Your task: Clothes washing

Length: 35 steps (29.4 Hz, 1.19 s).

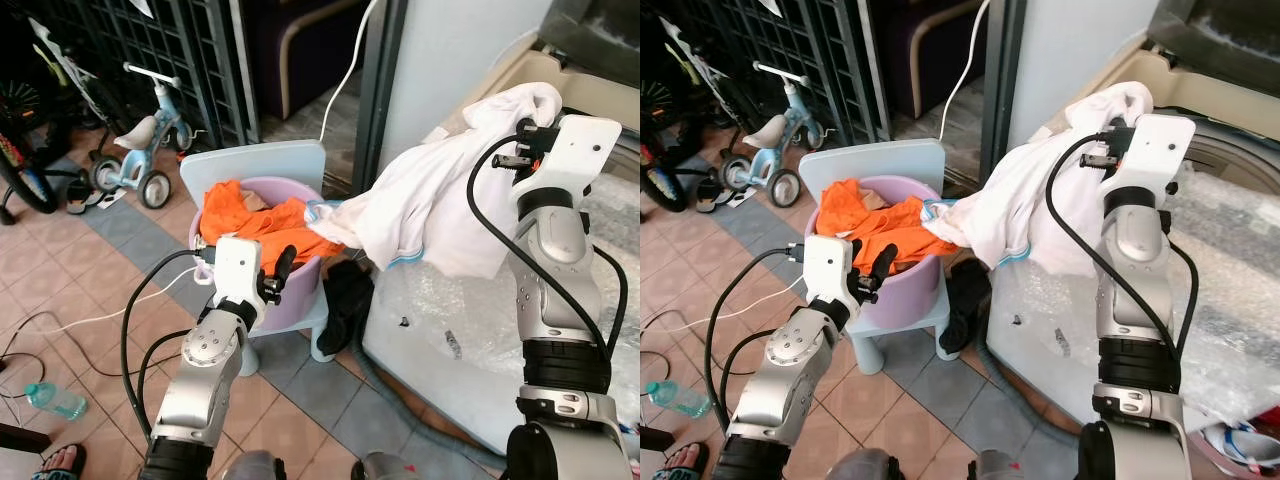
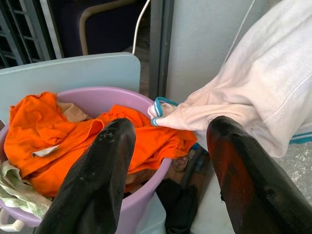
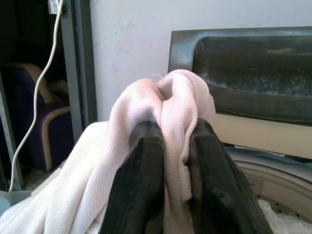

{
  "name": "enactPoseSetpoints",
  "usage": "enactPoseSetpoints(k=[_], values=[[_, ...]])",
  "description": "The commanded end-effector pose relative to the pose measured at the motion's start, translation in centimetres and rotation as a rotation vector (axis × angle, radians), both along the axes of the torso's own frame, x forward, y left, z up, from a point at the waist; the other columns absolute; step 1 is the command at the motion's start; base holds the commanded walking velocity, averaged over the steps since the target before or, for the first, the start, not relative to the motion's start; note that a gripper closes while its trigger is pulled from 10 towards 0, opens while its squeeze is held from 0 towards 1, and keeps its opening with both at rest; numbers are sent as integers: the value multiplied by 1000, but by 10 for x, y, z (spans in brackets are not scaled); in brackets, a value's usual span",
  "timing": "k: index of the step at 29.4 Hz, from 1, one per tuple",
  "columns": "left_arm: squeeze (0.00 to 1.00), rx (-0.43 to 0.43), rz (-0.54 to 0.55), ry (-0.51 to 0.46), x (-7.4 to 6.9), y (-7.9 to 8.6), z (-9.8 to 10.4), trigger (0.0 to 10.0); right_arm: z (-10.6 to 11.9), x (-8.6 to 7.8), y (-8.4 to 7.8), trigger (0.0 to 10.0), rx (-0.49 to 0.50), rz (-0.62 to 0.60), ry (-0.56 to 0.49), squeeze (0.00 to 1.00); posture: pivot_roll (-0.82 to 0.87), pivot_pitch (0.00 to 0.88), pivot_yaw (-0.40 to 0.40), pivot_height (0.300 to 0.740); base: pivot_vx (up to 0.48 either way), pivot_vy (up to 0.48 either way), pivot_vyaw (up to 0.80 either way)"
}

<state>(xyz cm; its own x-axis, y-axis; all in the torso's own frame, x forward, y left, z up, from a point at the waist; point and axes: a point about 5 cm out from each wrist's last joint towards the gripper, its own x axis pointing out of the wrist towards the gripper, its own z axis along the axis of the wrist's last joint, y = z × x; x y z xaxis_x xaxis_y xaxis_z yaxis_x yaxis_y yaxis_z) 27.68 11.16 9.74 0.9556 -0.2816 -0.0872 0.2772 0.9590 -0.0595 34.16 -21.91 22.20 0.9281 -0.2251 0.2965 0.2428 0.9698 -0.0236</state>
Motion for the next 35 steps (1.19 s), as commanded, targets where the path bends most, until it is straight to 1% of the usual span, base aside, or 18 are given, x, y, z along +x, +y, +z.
enactPoseSetpoints(k=[1,3,5,6,7,9,14,16,21,23,27,28,30,31,32,33,34,35], values=[[0,-15,-7,-17,-1,1,3,10000,13,-2,-12,10000,-18,-58,-60,0,-89,43,35,740,300,0,-800],[0,-13,-6,-16,-1,1,3,10000,15,-1,-15,10000,-25,-70,-65,0,-89,45,36,740,300,0,-800],[0,-13,-9,-19,-1,1,3,10000,23,2,-23,10000,-35,-96,-87,0,-89,47,36,740,304,0,-800],[0,-13,-9,-19,-1,1,3,10000,23,2,-23,10000,-35,-96,-87,0,-89,47,36,740,311,0,-800],[0,-12,-9,-19,-2,1,3,10000,27,5,-27,10000,-42,-109,-100,0,-88,48,36,740,307,0,-800],[0,-13,-9,-20,-2,1,3,10000,33,7,-30,10000,-52,-113,-116,0,-88,50,36,740,311,0,-800],[0,-14,-9,-22,-2,2,3,10000,43,13,-33,10000,-62,-108,-136,0,-84,52,33,740,334,0,-800],[0,-16,-9,-23,-2,1,3,10000,45,14,-32,10000,-71,-95,-144,0,-83,53,32,740,322,0,0],[0,-15,-9,-21,-3,1,3,10000,41,18,-26,10000,-69,-49,-134,0,-82,55,31,740,311,0,-178],[0,-26,0,-17,-4,1,3,10000,37,21,-20,10000,-101,-9,-108,0,-85,56,32,740,0,0,0],[0,-34,-3,-14,-4,-1,3,10000,34,24,-15,10000,-111,30,-81,0,-85,54,33,740,0,0,0],[0,-32,-6,-10,-4,-1,2,10000,28,30,-7,10000,-101,107,-27,0,-87,53,33,740,0,0,0],[0,-28,-6,-7,-4,-2,2,10000,26,34,-2,10000,-98,150,-1,0,-85,51,33,740,0,0,0],[0,-19,-6,-2,-4,-2,1,10000,27,45,4,10000,-117,212,60,0,-83,49,33,740,0,0,0],[0,-19,-6,-2,-4,-2,1,10000,27,45,4,10000,-117,212,60,0,-83,49,33,740,0,0,0],[0,-15,-6,0,-3,-2,0,10000,34,52,8,10000,-140,245,80,0,-80,47,31,740,0,0,0],[0,-14,-6,1,-3,-1,0,10000,38,54,9,10000,-152,253,76,0,-80,47,31,740,0,0,0],[0,-8,-5,3,-3,-1,-1,10000,50,60,11,10000,-176,262,63,0,-76,44,27,740,0,0,0]])
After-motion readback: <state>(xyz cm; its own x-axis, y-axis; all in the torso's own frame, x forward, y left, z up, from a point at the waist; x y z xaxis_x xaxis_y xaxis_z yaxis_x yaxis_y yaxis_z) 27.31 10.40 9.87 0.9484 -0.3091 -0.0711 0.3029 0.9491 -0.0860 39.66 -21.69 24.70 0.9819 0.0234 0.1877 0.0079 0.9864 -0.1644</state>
